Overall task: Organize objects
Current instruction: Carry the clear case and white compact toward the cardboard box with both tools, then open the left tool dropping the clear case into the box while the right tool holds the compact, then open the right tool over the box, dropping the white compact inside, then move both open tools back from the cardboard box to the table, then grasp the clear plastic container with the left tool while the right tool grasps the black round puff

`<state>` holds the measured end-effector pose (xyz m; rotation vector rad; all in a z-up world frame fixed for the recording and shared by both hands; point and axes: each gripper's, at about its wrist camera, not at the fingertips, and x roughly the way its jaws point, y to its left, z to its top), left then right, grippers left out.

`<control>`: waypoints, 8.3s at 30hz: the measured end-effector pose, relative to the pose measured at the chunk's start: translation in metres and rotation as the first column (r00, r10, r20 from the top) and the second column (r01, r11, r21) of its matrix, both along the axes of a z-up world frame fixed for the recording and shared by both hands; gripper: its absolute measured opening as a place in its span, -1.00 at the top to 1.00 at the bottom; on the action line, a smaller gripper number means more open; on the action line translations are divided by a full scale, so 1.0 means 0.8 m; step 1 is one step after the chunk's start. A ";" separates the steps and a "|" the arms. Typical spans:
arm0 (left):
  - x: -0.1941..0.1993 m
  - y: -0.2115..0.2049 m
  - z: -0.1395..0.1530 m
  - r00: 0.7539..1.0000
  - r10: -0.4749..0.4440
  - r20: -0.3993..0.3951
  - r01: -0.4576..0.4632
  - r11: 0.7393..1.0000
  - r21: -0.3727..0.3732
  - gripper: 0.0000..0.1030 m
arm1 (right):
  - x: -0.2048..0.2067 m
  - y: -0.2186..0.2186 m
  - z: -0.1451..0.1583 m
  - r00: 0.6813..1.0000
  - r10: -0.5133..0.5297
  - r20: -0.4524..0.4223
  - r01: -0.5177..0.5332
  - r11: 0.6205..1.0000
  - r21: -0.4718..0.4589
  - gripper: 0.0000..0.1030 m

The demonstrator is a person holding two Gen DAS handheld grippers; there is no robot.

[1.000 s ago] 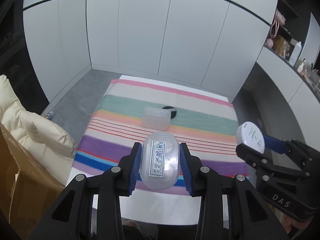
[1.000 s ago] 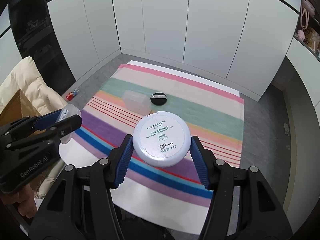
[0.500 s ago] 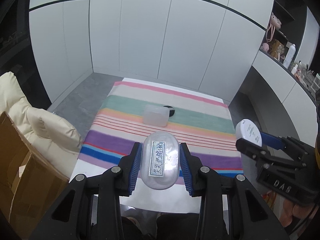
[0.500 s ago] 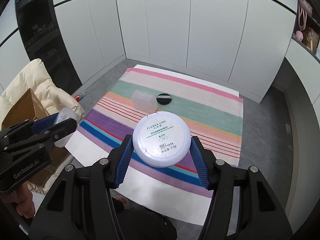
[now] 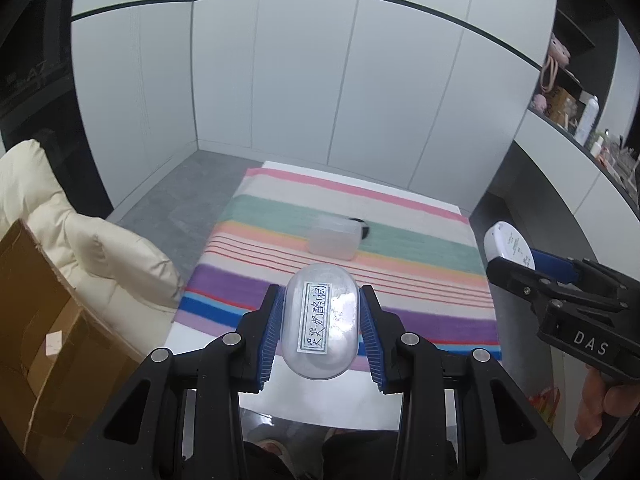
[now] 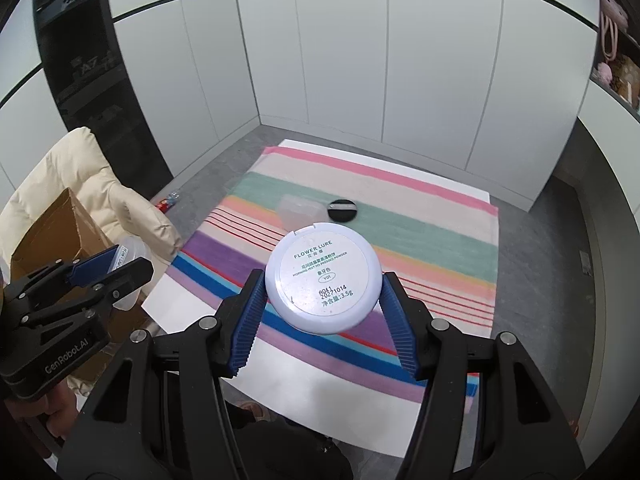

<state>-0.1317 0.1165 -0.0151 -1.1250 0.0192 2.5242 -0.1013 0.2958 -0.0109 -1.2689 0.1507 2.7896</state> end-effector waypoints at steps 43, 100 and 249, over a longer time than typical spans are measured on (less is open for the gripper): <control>-0.032 -0.215 -0.003 0.948 0.312 -0.055 -0.314 0.949 -0.015 0.24 | -0.095 -0.210 -0.005 0.956 0.291 -0.030 -0.290 0.957 0.021 -0.17; 0.072 -0.461 0.001 0.761 0.642 -0.100 -0.647 0.762 -0.036 -1.00 | -0.112 -0.489 -0.002 0.816 0.576 -0.055 -0.575 0.818 0.036 -0.70; -0.179 0.129 -0.154 0.996 -0.016 0.087 0.027 0.990 -0.135 -1.00 | -0.147 0.123 -0.135 0.986 -0.114 0.120 0.106 0.991 0.076 -0.98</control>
